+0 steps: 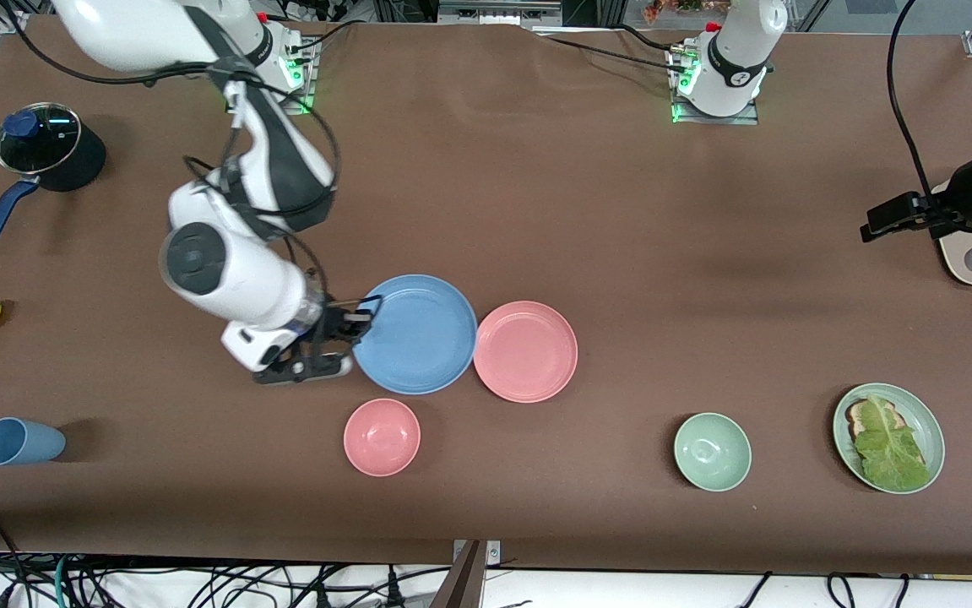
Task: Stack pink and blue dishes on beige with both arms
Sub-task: 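Carry the blue plate with the right gripper over the pink plate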
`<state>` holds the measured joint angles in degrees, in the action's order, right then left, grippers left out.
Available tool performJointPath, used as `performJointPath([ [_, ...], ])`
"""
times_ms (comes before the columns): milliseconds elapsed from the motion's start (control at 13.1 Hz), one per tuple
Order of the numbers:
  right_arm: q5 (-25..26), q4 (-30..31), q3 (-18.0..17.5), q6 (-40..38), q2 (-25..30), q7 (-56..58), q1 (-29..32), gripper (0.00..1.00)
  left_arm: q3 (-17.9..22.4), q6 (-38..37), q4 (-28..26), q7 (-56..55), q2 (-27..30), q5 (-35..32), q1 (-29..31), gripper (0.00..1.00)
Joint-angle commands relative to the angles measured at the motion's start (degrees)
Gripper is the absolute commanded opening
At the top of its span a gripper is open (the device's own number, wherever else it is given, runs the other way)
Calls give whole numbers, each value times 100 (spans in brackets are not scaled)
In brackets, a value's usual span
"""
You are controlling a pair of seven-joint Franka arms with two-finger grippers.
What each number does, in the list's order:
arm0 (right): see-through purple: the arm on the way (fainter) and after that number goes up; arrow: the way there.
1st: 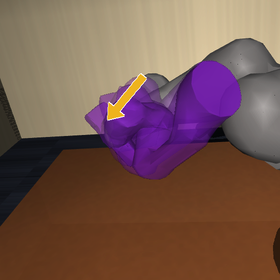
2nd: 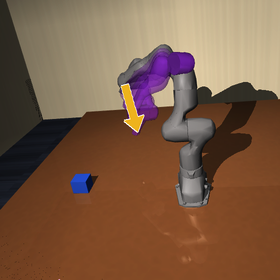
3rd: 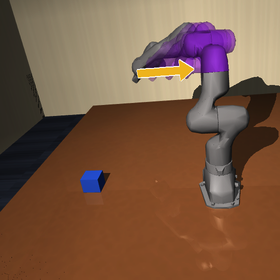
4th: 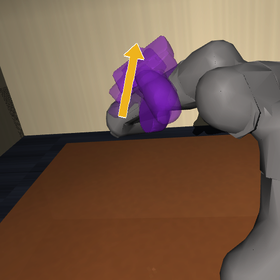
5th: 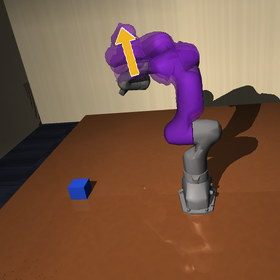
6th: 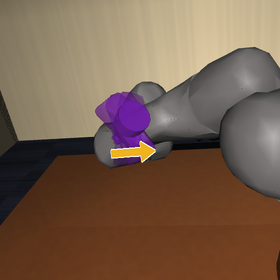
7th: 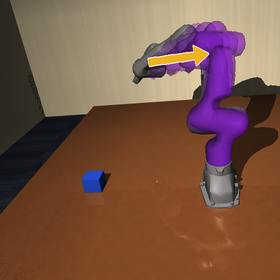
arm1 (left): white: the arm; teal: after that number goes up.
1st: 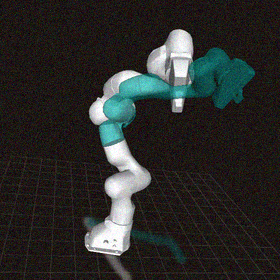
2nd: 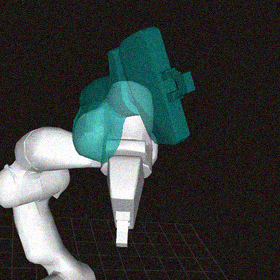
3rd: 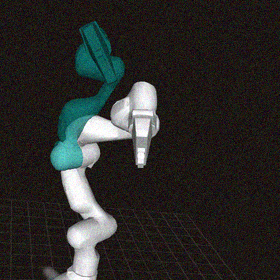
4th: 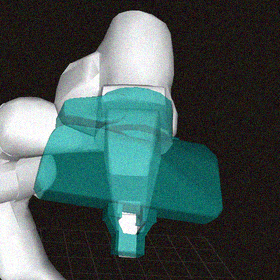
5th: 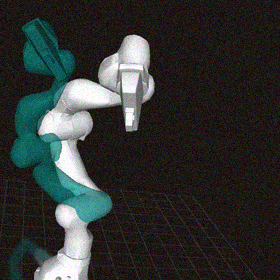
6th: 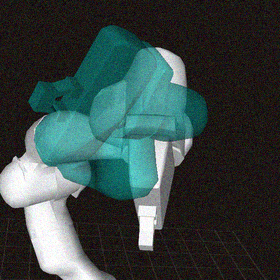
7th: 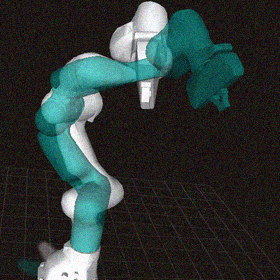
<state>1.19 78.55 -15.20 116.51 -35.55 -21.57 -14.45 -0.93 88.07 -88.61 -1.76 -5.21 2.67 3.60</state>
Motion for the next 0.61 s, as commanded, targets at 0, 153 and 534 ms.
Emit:
performJointPath([
  [0, 652, -226, 25, 528, -547, -1247, -626, 0, 145, -9, -218, 176, 335, 24, -70, 100],
  [153, 822, -226, 25, 846, -794, -2015, -970, 0, 146, -176, -209, 115, 380, -353, -279, 100],
  [534, 830, -234, 25, 1444, -1129, -2923, -1296, 0, 120, -396, -113, 140, 406, -302, -237, 100],
])
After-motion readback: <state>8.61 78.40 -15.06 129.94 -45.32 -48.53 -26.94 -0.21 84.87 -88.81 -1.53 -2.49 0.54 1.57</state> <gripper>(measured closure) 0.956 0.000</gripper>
